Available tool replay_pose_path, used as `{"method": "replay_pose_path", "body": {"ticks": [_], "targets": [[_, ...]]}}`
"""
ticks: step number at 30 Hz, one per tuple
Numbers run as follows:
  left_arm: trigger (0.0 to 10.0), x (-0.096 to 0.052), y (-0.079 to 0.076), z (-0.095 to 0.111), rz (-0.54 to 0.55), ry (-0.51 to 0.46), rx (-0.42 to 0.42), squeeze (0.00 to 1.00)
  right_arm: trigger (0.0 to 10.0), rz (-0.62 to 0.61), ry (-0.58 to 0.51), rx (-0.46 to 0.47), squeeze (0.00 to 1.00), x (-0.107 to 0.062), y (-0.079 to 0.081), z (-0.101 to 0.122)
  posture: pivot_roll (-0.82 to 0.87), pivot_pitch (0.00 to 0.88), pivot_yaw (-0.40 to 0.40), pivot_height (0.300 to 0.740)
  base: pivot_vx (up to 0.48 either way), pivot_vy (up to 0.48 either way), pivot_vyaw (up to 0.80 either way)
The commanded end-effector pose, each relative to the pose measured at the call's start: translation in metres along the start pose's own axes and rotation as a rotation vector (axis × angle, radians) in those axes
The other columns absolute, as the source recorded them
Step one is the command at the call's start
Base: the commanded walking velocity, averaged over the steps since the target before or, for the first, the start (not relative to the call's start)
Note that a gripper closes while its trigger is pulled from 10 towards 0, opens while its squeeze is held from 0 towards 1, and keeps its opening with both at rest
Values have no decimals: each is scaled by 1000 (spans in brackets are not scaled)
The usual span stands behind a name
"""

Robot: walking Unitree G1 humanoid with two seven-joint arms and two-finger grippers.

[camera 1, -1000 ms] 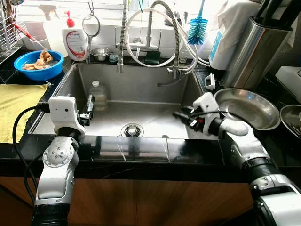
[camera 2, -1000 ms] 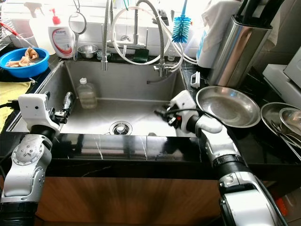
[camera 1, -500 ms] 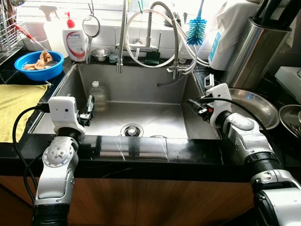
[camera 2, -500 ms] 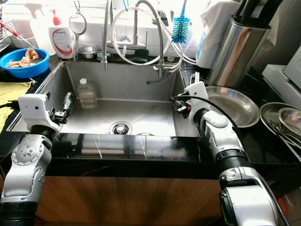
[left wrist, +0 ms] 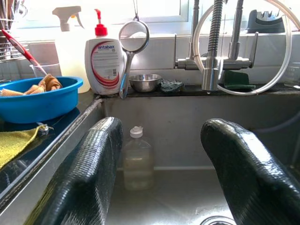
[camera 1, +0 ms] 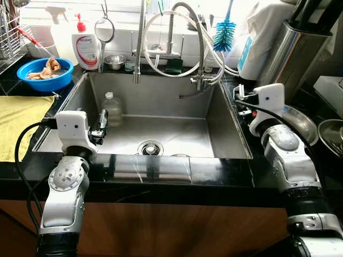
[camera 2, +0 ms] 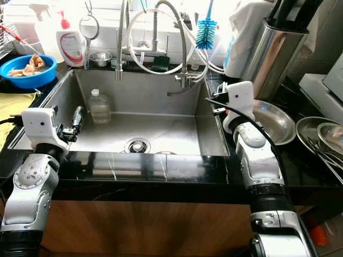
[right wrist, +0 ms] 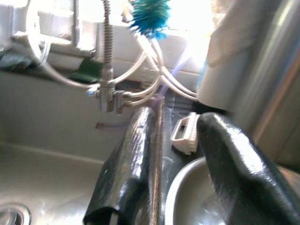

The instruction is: Kitchen organization

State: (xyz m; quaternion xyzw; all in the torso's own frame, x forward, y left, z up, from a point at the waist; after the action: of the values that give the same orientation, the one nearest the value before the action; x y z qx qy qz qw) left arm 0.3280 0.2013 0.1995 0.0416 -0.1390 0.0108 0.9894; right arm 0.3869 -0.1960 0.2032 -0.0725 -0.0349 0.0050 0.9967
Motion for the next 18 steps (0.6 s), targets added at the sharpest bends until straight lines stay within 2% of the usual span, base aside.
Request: {"method": "replay_pose_path", "body": {"ticks": [1, 5, 7, 8, 9, 12, 18], "targets": [[10000, 0, -2, -5, -11, 23, -15, 0, 10000, -84, -48, 46, 0, -9, -4, 8, 97, 0, -79, 740, 0, 0, 0], [10000, 0, -2, -4, -11, 21, -13, 0, 10000, -170, -75, 172, 0, -31, 1, 5, 102, 0, -83, 740, 0, 0, 0], [10000, 0, -2, -4, -10, 20, -13, 0, 10000, -201, -75, 195, 0, -39, 2, 2, 100, 0, -84, 740, 0, 0, 0], [10000, 0, -1, -5, -10, 20, -12, 0, 10000, -218, -72, 201, 0, -44, 2, 0, 100, 0, -84, 740, 0, 0, 0], [10000, -1, -2, -5, -12, 21, -11, 0, 10000, -266, -58, 256, 0, -52, 1, -7, 98, 0, -83, 740, 0, 0, 0], [10000, -1, -2, -5, -16, 21, -11, 0, 10000, -333, -44, 323, 0, -63, -5, -14, 97, 0, -84, 740, 0, 0, 0], [10000, 0, -3, -5, -20, 18, -13, 0, 10000, -388, -12, 304, 0, -78, -18, -19, 96, 0, -83, 740, 0, 0, 0]]}}
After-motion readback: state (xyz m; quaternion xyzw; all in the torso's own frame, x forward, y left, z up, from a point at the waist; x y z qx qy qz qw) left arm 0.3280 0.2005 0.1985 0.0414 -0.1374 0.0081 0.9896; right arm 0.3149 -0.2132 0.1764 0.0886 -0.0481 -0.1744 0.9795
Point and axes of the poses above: a point about 5 cm out from each wrist's last joint towards the gripper, its own x axis pointing out of the wrist towards the gripper, its own z axis along the axis of the wrist's last joint, y = z × x, the point moved 3 cm from there along x, pointing out of the wrist towards the gripper, and after that the axes turned 1 degree about -x, right-handed, at the moved point
